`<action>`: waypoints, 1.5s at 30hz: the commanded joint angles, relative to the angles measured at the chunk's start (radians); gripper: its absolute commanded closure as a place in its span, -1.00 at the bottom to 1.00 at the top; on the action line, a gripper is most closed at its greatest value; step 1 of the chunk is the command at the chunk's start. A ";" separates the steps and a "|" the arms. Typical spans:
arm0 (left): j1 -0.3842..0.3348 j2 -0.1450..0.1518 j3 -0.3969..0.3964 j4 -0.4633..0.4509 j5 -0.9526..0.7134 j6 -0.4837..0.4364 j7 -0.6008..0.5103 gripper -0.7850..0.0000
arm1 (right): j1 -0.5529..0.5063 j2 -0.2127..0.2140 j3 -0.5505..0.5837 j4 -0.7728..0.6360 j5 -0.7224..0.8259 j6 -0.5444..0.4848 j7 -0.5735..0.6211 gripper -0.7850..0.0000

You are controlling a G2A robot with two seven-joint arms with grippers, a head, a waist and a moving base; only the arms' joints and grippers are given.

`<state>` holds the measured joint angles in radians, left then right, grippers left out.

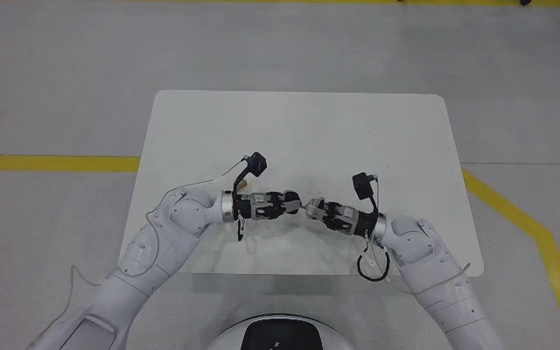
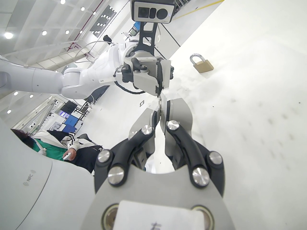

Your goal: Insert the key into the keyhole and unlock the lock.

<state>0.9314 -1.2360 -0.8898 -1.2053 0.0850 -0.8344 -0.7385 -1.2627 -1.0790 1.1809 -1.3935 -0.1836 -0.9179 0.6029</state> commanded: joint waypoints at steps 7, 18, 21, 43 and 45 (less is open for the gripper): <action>0.028 0.027 -0.073 -0.068 0.095 0.000 0.028 -1.00 | -0.004 0.005 0.016 0.002 0.011 -0.011 -0.042 1.00; 0.249 0.132 -0.409 -0.421 0.450 0.110 -0.073 -1.00 | -0.013 0.008 0.038 0.005 0.023 0.002 -0.111 1.00; 0.301 0.153 -0.493 -0.480 0.499 0.097 -0.106 -1.00 | -0.014 0.008 0.036 0.004 0.022 -0.001 -0.112 1.00; 0.110 0.121 -0.216 -0.301 1.006 0.298 0.010 -0.69 | -0.012 0.009 0.033 0.003 0.016 0.001 -0.112 1.00; 0.102 0.118 -0.205 -0.296 1.007 0.310 0.009 -0.50 | -0.012 0.009 0.033 0.003 0.016 0.001 -0.112 1.00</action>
<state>1.0370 -1.1167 -1.1004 -1.5031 1.0924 -0.5308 -0.7282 -1.2745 -1.0699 1.2134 -1.3905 -0.1679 -0.9172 0.4907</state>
